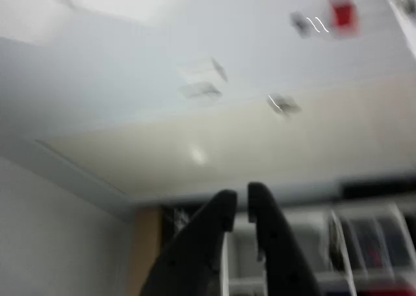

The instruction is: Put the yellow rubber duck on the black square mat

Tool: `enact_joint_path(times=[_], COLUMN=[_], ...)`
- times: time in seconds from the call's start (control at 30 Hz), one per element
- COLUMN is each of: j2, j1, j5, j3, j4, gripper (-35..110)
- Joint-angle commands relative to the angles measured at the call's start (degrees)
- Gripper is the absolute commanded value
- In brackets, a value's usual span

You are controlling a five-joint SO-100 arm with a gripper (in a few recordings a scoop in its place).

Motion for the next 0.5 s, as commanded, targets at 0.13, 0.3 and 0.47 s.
enact_joint_path(times=[0.13,0.3,0.47], j2=[5.1,8.09,12.22], j1=[11.6,12.13,11.69], j5=[-0.97,-0.53,-0.35], j3=[6.15,15.38,32.17], j4=[3.43,3.43,2.46], gripper=[2,2,2])
